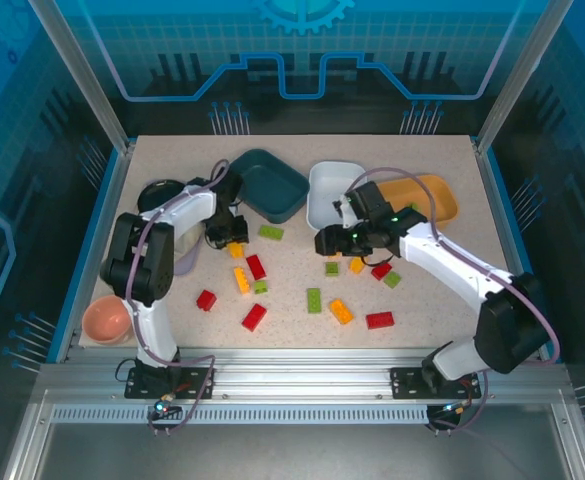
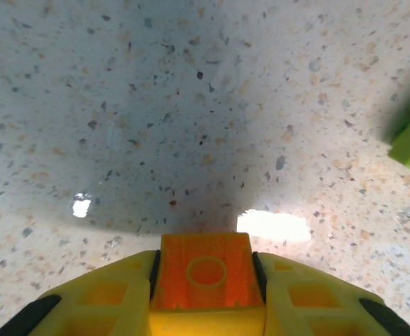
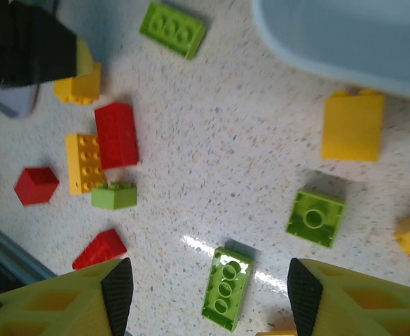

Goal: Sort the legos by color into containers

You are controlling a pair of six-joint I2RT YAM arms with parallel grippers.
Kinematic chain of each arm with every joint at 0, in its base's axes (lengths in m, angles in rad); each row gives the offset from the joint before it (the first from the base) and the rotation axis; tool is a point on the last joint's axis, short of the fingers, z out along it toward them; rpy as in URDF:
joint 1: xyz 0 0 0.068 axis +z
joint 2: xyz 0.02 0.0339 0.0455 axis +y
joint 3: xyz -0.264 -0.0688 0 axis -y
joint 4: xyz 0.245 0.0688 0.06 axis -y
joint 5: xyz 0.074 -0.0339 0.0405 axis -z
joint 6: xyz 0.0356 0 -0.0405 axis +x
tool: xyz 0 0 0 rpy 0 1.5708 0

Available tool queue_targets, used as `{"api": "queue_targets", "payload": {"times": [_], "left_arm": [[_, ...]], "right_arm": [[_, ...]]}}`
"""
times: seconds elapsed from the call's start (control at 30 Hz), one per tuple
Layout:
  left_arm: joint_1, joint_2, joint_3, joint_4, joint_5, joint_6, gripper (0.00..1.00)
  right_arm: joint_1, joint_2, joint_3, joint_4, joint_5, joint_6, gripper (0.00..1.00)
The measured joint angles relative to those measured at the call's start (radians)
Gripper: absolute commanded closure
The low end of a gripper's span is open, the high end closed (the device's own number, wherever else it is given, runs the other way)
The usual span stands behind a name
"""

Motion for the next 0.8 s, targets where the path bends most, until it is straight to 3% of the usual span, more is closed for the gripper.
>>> {"api": "queue_targets", "payload": {"times": [0.27, 0.53, 0.73, 0.8], "left_arm": [[0.0, 0.046, 0.479, -0.05, 0.003, -0.061, 0.75], [0.0, 0.447, 0.916, -0.058, 0.031, -0.144, 0.74], [0.0, 0.627, 0.97, -0.094, 0.059, -0.198, 0.69], [0.0, 0.639, 0.97, -0.099, 0.067, -0.211, 0.56]], "right_arm": [[-0.19, -0.117, -0.003, 0.039, 0.006, 0.118, 0.38], [-0.239, -0.111, -0.008, 0.066, -0.056, 0.171, 0.36], [-0.249, -0.097, -0.008, 0.067, -0.072, 0.18, 0.36], [-0.253, -0.096, -0.008, 0.064, -0.072, 0.179, 0.36]]}}
